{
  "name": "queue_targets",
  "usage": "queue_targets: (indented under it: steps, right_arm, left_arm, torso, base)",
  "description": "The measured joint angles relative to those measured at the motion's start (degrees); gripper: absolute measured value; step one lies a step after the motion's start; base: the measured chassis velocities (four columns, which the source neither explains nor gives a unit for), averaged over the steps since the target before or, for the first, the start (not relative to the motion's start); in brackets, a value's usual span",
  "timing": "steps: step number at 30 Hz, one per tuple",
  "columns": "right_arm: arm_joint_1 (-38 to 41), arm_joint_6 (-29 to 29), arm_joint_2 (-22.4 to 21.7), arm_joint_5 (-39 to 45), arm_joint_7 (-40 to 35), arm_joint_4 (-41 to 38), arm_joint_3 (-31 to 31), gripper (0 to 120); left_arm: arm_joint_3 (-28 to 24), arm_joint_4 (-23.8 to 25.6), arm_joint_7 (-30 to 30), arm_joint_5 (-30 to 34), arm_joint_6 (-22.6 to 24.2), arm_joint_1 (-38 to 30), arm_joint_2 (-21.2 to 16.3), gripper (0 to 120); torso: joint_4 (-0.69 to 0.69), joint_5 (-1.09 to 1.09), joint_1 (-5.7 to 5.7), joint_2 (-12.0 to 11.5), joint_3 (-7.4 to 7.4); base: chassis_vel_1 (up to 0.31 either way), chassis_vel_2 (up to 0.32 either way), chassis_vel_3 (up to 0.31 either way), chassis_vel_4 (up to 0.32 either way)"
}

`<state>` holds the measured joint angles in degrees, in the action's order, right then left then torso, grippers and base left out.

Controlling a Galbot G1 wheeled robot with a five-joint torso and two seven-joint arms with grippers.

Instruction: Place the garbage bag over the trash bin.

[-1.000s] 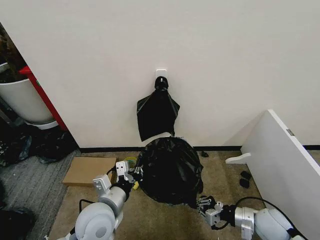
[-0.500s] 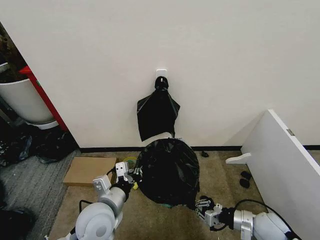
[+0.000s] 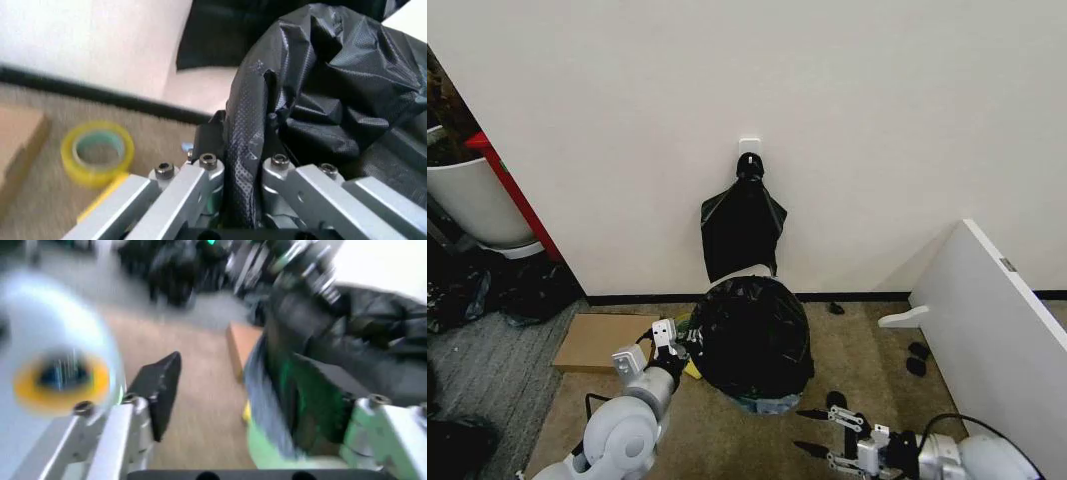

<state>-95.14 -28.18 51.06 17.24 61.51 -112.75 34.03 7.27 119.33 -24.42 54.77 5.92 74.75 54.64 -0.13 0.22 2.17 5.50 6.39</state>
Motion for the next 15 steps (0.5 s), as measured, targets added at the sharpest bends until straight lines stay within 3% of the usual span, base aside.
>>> queue_targets:
  steps: [2,3,5,6,7,9,15]
  right_arm:
    - [-1.2,7.2,-1.3,10.0,-1.2,-2.3,1.3,71]
    - [-1.2,7.2,-1.3,10.0,-1.2,-2.3,1.3,71]
    - [-1.1,13.1,-2.1,16.3,-4.3,-3.9,3.0,79]
    - [-0.4,17.8,-2.6,20.7,-8.5,-5.1,4.8,85]
    - [-0.3,18.3,-2.7,21.4,-9.1,-5.2,4.9,85]
    - [1.3,23.7,-3.6,28.6,-18.5,-6.7,5.6,97]
    - [4.2,30.8,-4.4,40.9,-31.6,-8.2,5.1,100]
  left_arm:
    - [-0.1,-1.8,2.9,-2.7,-2.8,0.0,-0.4,4]
    - [-0.1,-1.8,2.9,-2.7,-2.8,0.0,-0.4,4]
    - [-0.2,-3.2,6.0,-5.0,-5.5,0.0,-0.8,4]
    - [-0.3,-4.3,9.4,-7.5,-7.9,-0.1,-1.2,4]
    - [-0.4,-4.5,9.9,-7.8,-8.3,-0.1,-1.2,4]
    - [-0.8,-6.1,15.9,-11.2,-12.2,-0.1,-2.0,4]
    - [-1.3,-8.5,22.9,-13.3,-17.8,-0.1,-2.5,4]
  torso:
    - [-0.02,-0.03,0.00,0.0,0.00]
    - [-0.02,-0.03,0.00,0.0,0.00]
    - [0.00,0.01,0.00,0.0,0.00]
    - [0.01,-0.03,0.00,0.0,0.00]
    - [0.01,-0.03,0.00,0.0,0.00]
    - [0.00,0.01,0.00,0.0,0.00]
    - [0.01,-0.01,0.00,0.0,0.01]
  base:
    - [0.000,0.000,0.000,0.000]
    - [0.000,0.000,0.000,0.000]
    - [0.000,0.000,0.000,0.000]
    - [0.000,0.000,0.000,0.000]
    - [0.000,0.000,0.000,0.000]
    - [0.000,0.000,0.000,0.000]
    - [0.000,0.000,0.000,0.000]
